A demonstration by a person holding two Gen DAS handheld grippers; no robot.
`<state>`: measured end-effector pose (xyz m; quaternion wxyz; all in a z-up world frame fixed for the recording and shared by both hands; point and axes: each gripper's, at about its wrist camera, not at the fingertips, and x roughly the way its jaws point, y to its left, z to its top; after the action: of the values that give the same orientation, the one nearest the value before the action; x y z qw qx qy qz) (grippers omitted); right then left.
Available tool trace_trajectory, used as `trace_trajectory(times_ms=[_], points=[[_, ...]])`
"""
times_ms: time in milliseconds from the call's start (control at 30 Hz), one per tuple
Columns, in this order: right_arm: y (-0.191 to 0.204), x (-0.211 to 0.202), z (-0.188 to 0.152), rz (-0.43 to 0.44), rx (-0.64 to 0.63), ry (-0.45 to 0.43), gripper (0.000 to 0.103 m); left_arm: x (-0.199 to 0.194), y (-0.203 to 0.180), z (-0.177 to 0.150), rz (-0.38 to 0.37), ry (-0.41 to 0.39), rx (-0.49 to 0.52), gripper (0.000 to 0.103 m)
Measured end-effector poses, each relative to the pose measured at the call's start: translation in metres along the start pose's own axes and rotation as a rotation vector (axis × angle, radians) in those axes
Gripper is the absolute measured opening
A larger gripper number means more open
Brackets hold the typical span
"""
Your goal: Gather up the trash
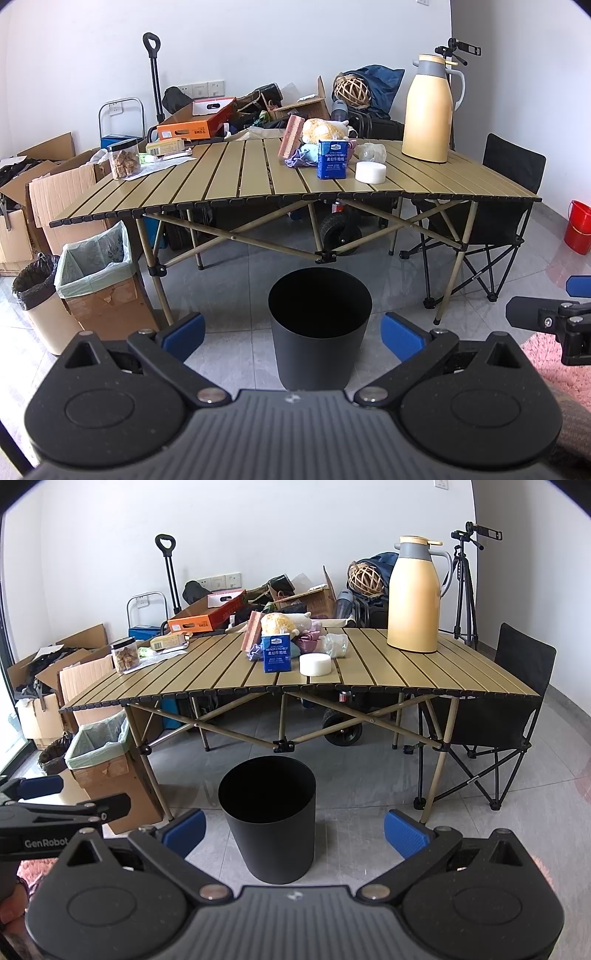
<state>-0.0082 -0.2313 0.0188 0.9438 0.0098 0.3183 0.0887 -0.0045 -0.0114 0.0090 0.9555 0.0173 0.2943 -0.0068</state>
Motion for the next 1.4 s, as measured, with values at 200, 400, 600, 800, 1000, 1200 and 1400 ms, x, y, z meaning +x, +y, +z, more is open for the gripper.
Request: trace_trajectory(times_ms=[200,400,600,800,1000,1200,1400], points=[[0.0002,-0.0002,-0.0003,0.001,-0.001,-0.001,0.103,0.0014,0.0028,0.0004,-0.003,-0.004,0.0,0.103],[-0.0003,-0.0004,0.0006,0.001,-0.001,-0.002,0.103,0.0013,0.005,0.0018,-0.004,-0.008,0.0,0.103],[-0.0004,-0.0005,0.0003,0.002,-0.002,-0.003,0.103,0.0012,0.0058,0.0016,-0.005,-0.008,-0.001,0.103],[-0.0006,-0.001,0.0007,0.001,-0.002,-0.003,0.103,0.0011,0.0057,0.0015,-0.006,-0.009,-0.001,0.103],[0.0,-0.001,-0.0001,0.001,-0.003,-0.004,0.103,0.0006,0.0054,0.0023,-0.006,-0.011,-0.001,0.103],[-0.0032,-0.0026,0.0051,0.0,-0.005,-0.01,0.103,0.0015,0.0059,0.0023,-0.005,-0.012,0.0,0.103],[-0.0034,-0.0041,0.0055,-0.002,-0.006,-0.014,0.103,0.0011,0.0059,0.003,-0.007,-0.012,0.0,0.103]])
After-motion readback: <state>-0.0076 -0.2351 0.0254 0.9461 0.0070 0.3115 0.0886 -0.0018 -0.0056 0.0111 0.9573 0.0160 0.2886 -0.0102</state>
